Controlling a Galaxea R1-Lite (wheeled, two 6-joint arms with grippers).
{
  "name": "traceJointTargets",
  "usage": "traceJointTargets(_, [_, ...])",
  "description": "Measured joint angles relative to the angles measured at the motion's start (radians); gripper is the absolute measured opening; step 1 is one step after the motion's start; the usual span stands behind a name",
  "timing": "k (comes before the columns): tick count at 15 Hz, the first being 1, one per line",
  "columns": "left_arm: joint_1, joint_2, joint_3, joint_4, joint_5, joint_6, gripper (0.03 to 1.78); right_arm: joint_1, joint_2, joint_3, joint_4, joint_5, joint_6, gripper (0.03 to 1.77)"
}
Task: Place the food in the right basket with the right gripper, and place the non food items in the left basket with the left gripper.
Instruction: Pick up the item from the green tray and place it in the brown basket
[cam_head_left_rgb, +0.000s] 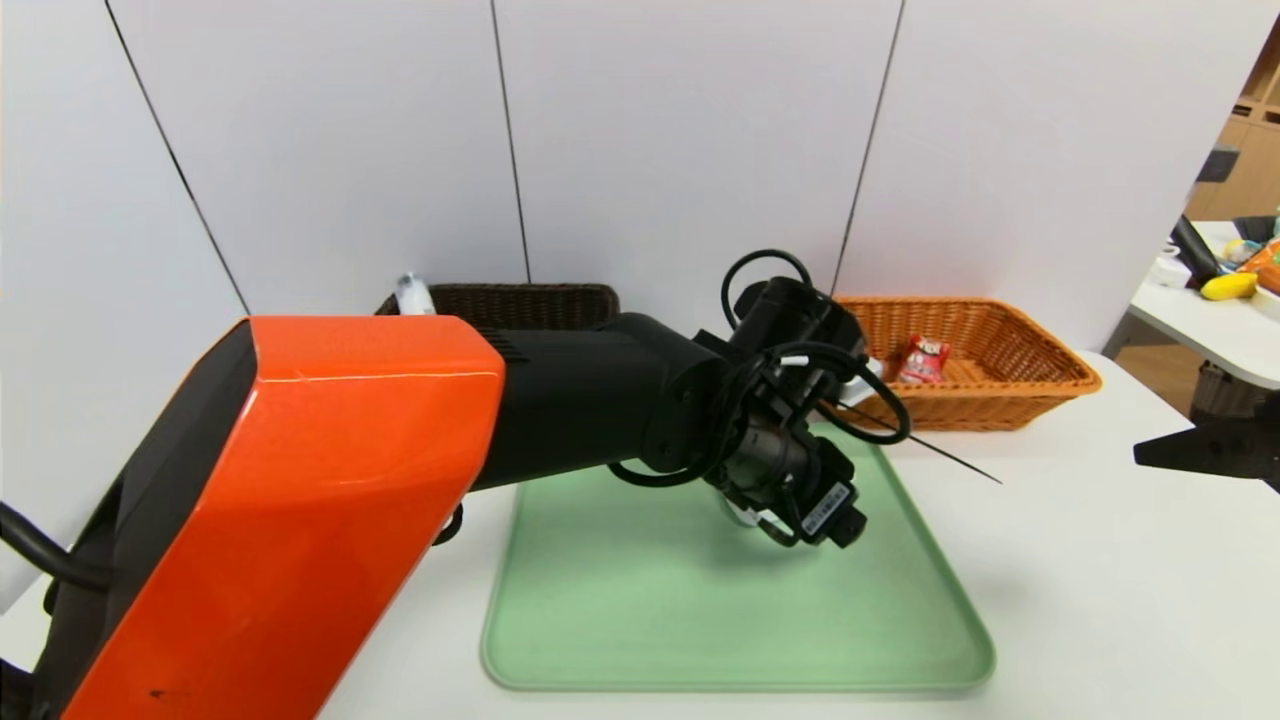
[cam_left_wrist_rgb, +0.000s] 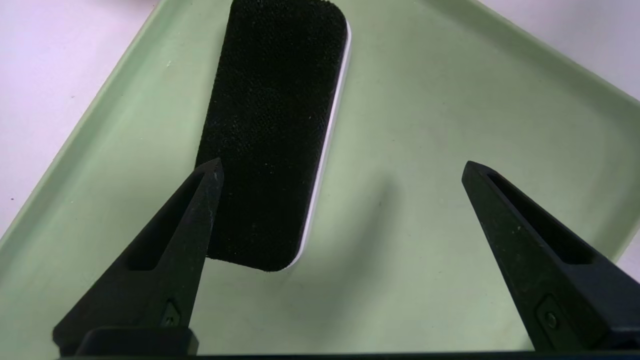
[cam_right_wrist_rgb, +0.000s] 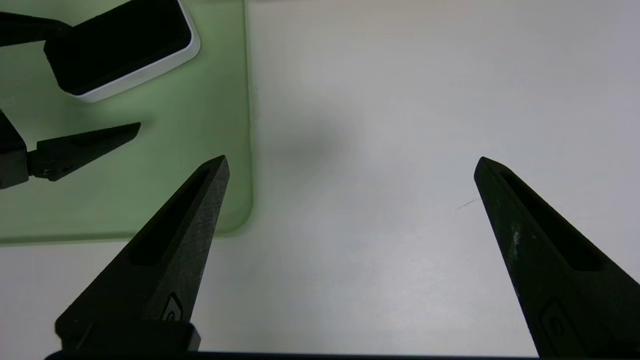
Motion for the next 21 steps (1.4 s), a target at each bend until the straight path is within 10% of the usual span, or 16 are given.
traceJointTargets(21, [0.047,0.077,0.0,-0.075,0.002,0.045,1.69,0.044,-0.017,0.018,-0.001,0.0,0.021,1.69])
